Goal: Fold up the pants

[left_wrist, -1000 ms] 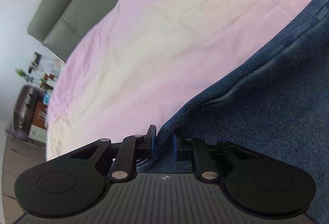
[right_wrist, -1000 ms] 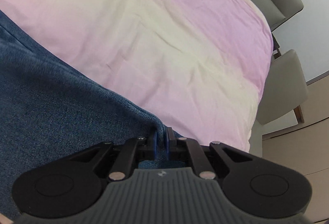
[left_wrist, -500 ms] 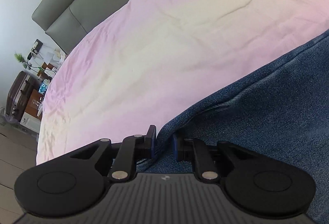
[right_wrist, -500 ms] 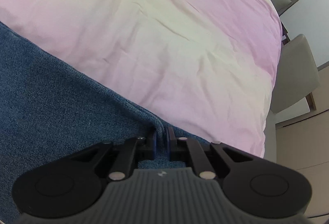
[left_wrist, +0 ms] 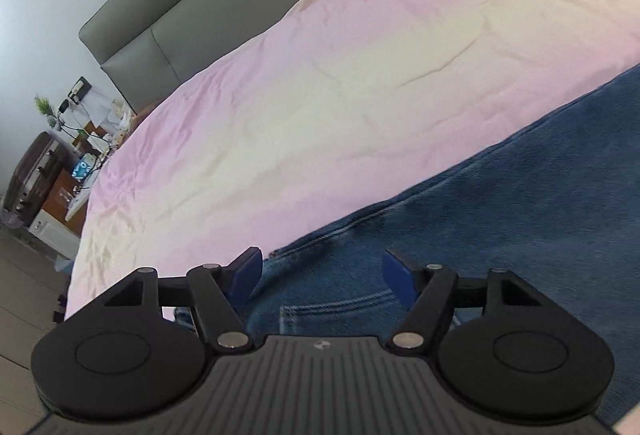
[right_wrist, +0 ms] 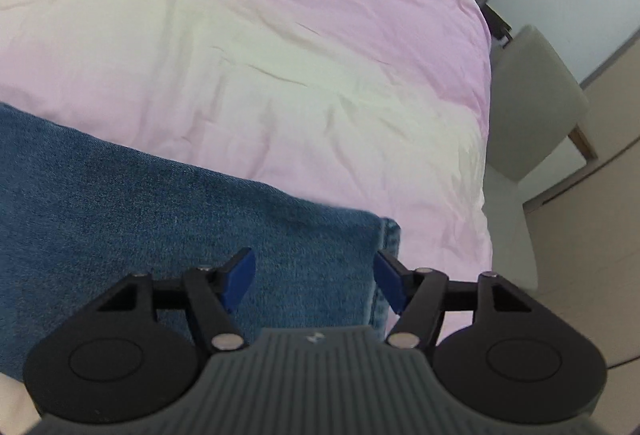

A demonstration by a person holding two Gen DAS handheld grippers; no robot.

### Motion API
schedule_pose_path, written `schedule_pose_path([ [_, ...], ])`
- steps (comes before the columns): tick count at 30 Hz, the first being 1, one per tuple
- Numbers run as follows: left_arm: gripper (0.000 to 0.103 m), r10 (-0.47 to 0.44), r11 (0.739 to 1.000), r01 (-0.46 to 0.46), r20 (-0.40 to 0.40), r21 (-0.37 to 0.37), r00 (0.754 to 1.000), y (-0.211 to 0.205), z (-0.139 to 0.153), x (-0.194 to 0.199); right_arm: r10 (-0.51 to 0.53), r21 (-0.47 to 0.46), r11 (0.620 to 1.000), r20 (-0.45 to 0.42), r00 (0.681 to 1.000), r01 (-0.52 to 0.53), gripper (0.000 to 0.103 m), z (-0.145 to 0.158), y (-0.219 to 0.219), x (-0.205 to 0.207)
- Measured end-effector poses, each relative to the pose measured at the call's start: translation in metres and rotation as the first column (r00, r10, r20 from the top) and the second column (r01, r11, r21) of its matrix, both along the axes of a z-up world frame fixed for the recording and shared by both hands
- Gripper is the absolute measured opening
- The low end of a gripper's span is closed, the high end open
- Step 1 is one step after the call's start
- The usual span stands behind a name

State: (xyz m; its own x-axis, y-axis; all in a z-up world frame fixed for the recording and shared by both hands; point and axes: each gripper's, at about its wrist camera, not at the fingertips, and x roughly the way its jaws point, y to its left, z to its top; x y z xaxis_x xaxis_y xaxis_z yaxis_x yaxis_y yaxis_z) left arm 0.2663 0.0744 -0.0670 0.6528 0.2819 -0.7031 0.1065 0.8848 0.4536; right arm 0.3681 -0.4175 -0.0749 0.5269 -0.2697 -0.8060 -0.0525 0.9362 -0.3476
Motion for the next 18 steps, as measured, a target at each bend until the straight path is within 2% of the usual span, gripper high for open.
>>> schedule_pose_path([
  [3,0.074,-0.041,0.994,0.04,-0.007,-0.1,0.999,-0.009,0.01,-0.041,-0.127,0.146,0.981,0.011,0.992,0.124,0.06,0.011,-0.034,-0.032],
  [5,0.074,-0.062,0.986,0.06,-0.011,-0.156,0.998,-0.018,0.011,-0.069,-0.216,0.234,0.95,0.007,0.976,0.208,0.056,0.01,-0.053,-0.058],
  [7,0.072,-0.072,0.976,0.067,-0.014,-0.209,0.997,-0.023,0.008,-0.093,-0.281,0.311,0.912,-0.005,0.96,0.268,0.048,0.003,-0.071,-0.079],
  [9,0.072,-0.068,0.966,0.063,-0.011,-0.251,0.998,-0.027,0.002,-0.114,-0.328,0.367,0.878,-0.008,0.945,0.308,0.047,-0.006,-0.083,-0.096],
  [14,0.072,-0.045,0.945,0.023,-0.061,-0.327,0.997,-0.036,-0.032,-0.156,-0.419,0.486,0.78,-0.063,0.906,0.394,0.047,-0.04,-0.098,-0.12],
  [18,0.072,0.009,0.945,-0.031,-0.068,-0.326,0.998,-0.045,-0.064,-0.163,-0.468,0.558,0.712,-0.076,0.881,0.426,0.047,-0.058,-0.102,-0.123],
])
